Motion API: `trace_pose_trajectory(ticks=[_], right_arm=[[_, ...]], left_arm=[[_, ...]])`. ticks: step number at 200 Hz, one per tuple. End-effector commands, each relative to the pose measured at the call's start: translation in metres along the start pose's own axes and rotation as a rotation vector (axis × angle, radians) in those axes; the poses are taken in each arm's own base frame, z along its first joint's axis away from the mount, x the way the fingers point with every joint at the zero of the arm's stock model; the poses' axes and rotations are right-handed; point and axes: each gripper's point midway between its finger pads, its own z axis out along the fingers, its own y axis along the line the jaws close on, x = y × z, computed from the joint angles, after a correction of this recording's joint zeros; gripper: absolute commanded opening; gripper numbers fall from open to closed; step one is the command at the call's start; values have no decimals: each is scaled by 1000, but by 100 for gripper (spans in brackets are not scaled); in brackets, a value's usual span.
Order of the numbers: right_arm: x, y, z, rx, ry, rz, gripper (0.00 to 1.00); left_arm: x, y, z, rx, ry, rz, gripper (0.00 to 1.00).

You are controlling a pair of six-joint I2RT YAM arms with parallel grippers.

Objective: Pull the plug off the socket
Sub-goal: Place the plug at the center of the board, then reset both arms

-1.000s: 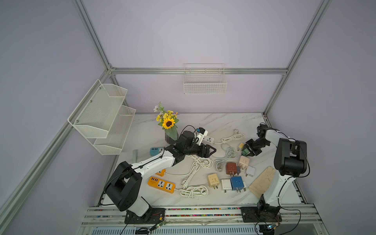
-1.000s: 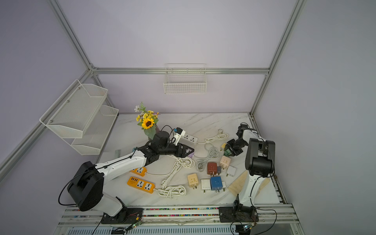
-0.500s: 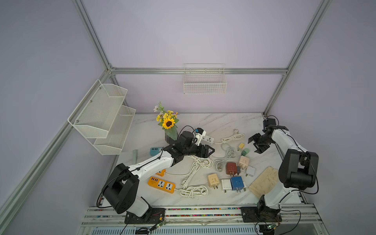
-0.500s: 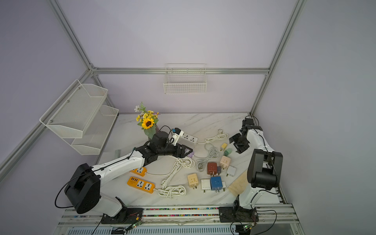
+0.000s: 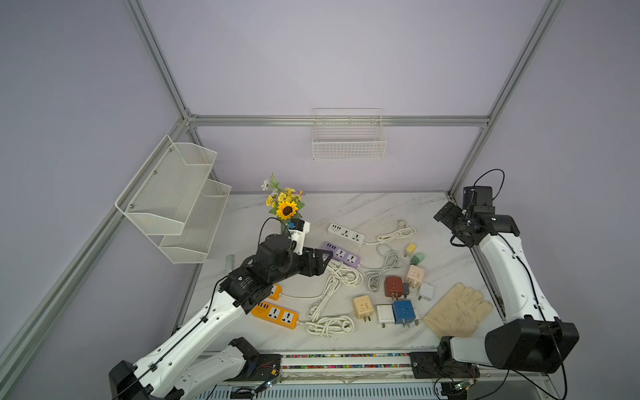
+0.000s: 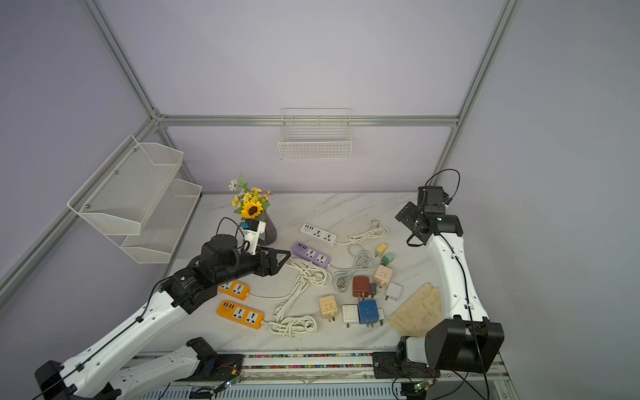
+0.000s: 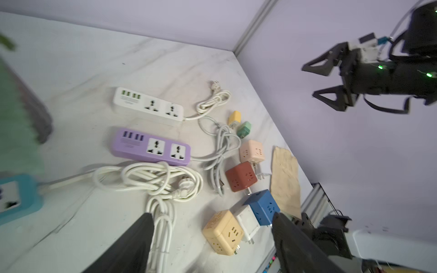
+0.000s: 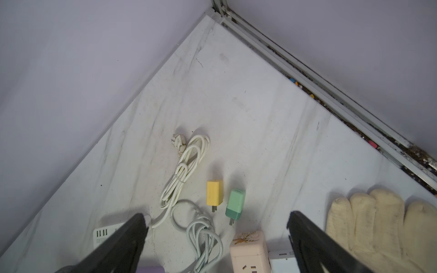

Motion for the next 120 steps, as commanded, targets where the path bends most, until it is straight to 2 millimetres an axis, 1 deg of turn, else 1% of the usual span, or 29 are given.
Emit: trace_pose_trajectory(ticks=[1,15,24,33,40,41,43,44,47,57,68,79,84,89,98,105,112,120], right_arm=[[-26,8,-35,-66,-179,-65,97],[-26,6,-43,-84,-225,-76,97],[-23,0,-41,-70,-236,-84,97],[-20,-7,-38,-41,-244,-88,97],[-18,-16,-33,4,-247,-86,97],[-17,-17,-32,8,-247,-87,97],[-16,-20,-30,22,-247,-87,97],[-16,-22,-29,29,-247,-87,97],[-15,-25,-27,44,-251,-86,97],[-12,-37,-21,94,-266,-66,97],[-10,-40,-14,94,-296,-90,97],[-9,-33,-6,45,-339,-152,97],[-7,-27,-1,2,-361,-209,97],[-3,-25,5,-20,-380,-250,97],[4,-30,16,-16,-400,-260,97],[10,-36,25,-1,-414,-261,97],[15,-41,34,5,-422,-269,97],[20,-44,41,11,-433,-279,97]], left_arm=[[11,74,-30,-335,-19,-148,86],[16,107,-46,-487,-24,-212,87],[19,124,-55,-572,-29,-237,88],[21,140,-62,-644,-39,-260,85],[22,152,-67,-698,-50,-281,81],[23,154,-67,-706,-50,-284,84],[23,157,-68,-720,-53,-289,94],[24,159,-68,-725,-52,-292,97],[24,163,-69,-740,-56,-301,100],[26,175,-67,-770,-59,-304,100],[29,188,-60,-796,-43,-297,100],[34,204,-57,-868,-32,-293,100],[36,212,-59,-920,-37,-297,100],[37,221,-62,-985,-46,-302,100],[39,238,-76,-1132,-80,-326,100],[39,247,-86,-1224,-108,-323,100],[35,252,-89,-1261,-131,-289,100],[28,255,-85,-1253,-155,-225,100]])
